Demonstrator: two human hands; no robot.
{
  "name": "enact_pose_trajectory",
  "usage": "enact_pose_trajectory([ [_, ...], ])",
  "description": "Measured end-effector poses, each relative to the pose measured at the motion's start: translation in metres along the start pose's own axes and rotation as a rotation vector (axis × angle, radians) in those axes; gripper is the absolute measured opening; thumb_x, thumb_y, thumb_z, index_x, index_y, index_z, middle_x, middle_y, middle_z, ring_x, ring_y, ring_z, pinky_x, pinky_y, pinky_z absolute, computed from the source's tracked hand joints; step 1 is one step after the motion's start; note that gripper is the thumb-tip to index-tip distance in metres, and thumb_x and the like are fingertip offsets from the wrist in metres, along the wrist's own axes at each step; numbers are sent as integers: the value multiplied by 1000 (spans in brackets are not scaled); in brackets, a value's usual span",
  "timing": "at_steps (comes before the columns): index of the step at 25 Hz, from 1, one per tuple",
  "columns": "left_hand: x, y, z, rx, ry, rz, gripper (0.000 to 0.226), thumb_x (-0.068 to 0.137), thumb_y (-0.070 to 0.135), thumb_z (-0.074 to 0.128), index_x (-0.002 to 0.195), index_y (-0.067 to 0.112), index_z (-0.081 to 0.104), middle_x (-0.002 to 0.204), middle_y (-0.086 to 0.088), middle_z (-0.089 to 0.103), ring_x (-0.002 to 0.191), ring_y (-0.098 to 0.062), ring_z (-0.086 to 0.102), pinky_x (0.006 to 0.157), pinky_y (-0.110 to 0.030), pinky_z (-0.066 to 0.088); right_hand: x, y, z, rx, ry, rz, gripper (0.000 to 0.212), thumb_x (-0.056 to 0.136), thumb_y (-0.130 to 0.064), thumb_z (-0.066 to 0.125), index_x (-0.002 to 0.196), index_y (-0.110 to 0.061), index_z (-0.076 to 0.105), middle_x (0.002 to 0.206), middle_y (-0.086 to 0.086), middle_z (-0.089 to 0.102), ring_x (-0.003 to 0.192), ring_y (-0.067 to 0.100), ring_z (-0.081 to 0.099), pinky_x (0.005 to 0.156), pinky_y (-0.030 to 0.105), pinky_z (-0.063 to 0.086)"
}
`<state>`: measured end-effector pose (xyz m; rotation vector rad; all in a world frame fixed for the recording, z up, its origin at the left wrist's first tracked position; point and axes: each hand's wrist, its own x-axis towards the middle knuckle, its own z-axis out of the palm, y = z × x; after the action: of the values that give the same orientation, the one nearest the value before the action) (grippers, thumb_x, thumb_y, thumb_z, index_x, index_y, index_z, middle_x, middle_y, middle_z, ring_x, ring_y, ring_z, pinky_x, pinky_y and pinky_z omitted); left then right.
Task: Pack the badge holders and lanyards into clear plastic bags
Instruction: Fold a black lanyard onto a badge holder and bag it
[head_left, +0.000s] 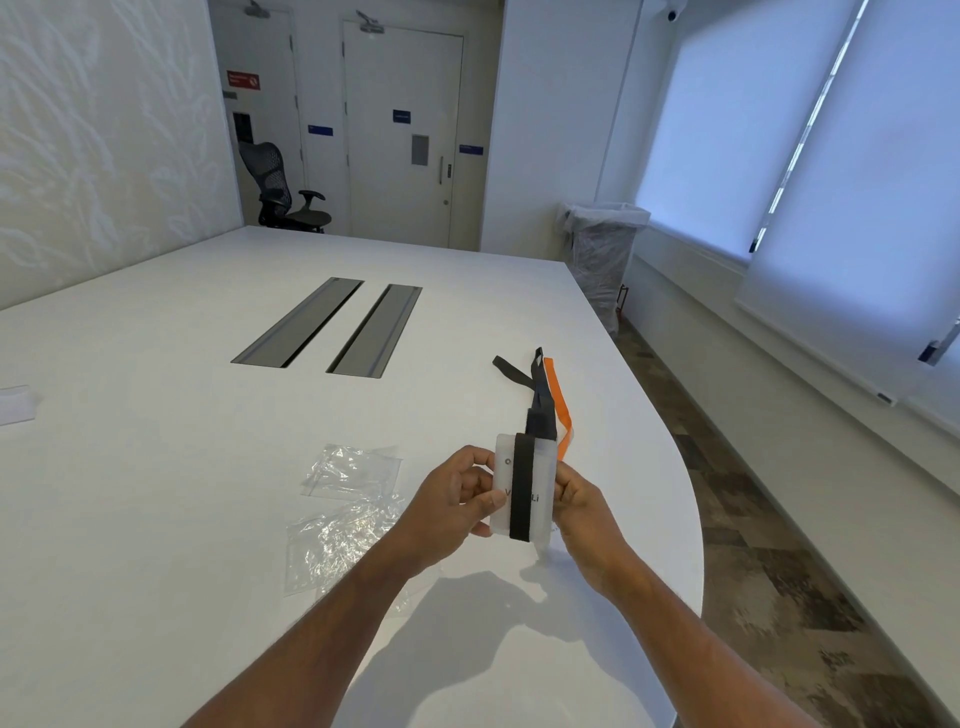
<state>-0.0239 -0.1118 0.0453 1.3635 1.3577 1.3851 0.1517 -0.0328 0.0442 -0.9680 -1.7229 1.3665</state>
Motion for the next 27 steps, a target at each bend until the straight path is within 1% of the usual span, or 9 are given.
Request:
enact_pose_trajectory([
  [4, 4, 8, 0, -47, 56, 4, 23, 97, 14, 67, 115, 24, 58, 98, -3, 78, 93, -19, 75, 69, -32, 62, -9, 7, 11, -13, 18, -13, 20, 93, -47, 56, 105, -58, 66, 100, -19, 73, 102, 9, 68, 69, 14, 57],
  [9, 13, 16, 0, -61, 171, 12, 24, 97, 16, 68, 116, 20, 55, 105, -2, 78, 99, -22, 75, 68, -30, 63, -17, 15, 15, -20, -19, 17, 19, 102, -25, 56, 114, -37, 66, 96, -6, 78, 88, 18, 73, 79, 26, 56],
  [15, 21, 20, 6, -55, 274, -7, 28, 96, 16, 69, 119, 17, 53, 111, -9, 75, 103, -26, 74, 69, -33, 66, -20, 13, 20, 33, -33, 58, 22, 105, -23, 51, 124, -32, 58, 93, -2, 79, 83, 18, 74, 70, 17, 54],
  [16, 22, 21, 6, -43, 294, -13, 29, 96, 17, 70, 120, 17, 53, 113, -9, 75, 104, -27, 74, 70, -33, 66, -21, 13, 20, 41, -35, 63, 23, 105, -24, 51, 125, -34, 55, 92, 0, 79, 83, 18, 74, 71, 16, 54],
  [19, 26, 21, 5, -2, 336, -18, 30, 96, 18, 70, 120, 18, 52, 118, -10, 72, 106, -29, 72, 70, -31, 66, -25, 16, 20, 0, -31, 60, 32, 106, -26, 49, 134, -39, 44, 89, -1, 80, 87, 17, 75, 87, 22, 51],
  [20, 28, 21, 4, 11, 352, -15, 30, 96, 19, 70, 119, 19, 51, 119, -10, 71, 105, -29, 72, 68, -29, 66, -27, 16, 20, -7, -34, 54, 36, 105, -25, 49, 136, -40, 40, 88, 0, 80, 87, 17, 75, 87, 18, 51],
  [22, 30, 20, 2, 48, 384, -11, 30, 96, 19, 70, 118, 22, 50, 120, -7, 70, 104, -27, 71, 65, -24, 64, -33, 13, 21, 1, -36, 54, 37, 105, -22, 50, 133, -43, 39, 87, 0, 79, 81, 17, 74, 74, 11, 54],
  [25, 32, 16, -3, 76, 390, -21, 29, 96, 18, 70, 117, 21, 51, 117, -7, 70, 102, -26, 72, 65, -25, 64, -41, 3, 20, 36, -27, 55, 29, 104, -19, 53, 123, -38, 45, 88, 0, 79, 56, 14, 62, 63, 18, 55],
  [27, 32, 14, -5, 82, 380, -30, 27, 97, 18, 70, 116, 21, 51, 112, -7, 71, 100, -25, 72, 65, -26, 64, -45, -2, 20, 55, -27, 42, 19, 104, -16, 52, 117, -29, 56, 88, 3, 79, 46, 10, 52, 50, 19, 50],
])
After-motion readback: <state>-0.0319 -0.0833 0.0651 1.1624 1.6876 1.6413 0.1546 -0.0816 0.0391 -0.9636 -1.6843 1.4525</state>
